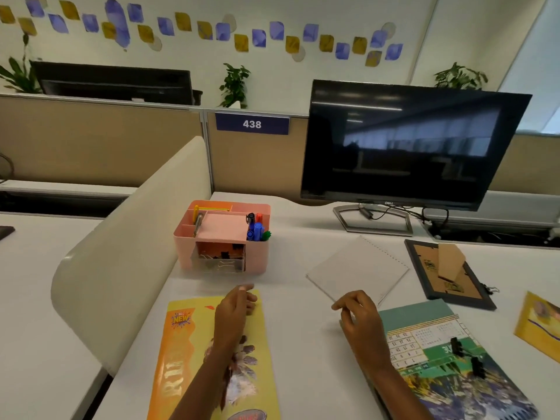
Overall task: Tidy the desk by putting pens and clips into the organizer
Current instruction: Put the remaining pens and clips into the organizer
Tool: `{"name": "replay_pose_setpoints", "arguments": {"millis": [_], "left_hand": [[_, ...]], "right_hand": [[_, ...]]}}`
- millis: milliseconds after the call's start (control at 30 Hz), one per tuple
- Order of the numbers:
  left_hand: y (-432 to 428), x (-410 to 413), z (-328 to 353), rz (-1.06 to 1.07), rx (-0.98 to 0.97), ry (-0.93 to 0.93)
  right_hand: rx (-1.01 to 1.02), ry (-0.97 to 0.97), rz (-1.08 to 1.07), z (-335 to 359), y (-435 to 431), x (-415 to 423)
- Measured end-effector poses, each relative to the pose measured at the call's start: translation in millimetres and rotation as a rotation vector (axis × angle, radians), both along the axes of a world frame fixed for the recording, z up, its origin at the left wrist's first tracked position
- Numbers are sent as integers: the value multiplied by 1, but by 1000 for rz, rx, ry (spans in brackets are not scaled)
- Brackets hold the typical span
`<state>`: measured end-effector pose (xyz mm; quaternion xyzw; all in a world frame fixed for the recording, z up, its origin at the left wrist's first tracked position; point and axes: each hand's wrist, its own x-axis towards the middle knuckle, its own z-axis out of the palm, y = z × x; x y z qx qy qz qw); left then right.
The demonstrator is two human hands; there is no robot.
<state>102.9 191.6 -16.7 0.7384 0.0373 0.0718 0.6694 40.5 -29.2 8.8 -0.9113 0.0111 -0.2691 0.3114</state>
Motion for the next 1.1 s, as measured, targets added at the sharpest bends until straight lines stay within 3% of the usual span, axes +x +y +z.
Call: {"name": "replay_pose_setpoints", "arguments": {"millis": [100,333,533,633,933,1100], "left_hand": [[-11,-6,-6,-11,303,-92],[-65,-32,-4,40,376,-162],[-118,-63,-5,-30,450,-148],[-136,-75,-2,-22,437,-136],[-176,-102,15,-123,419,-148],[-201,-112,14,-289,426,-9]], "right_hand": [[-14,23,-79,1,-34,-25],[-92,143,-352,-4,-101,-70],[-171,482,-537,-2,-133,-93],[-197,591,-473,3,-135,-98],[-208,618,-200,17,-108,-84],[-163,655,-145,19,-99,-76]]}}
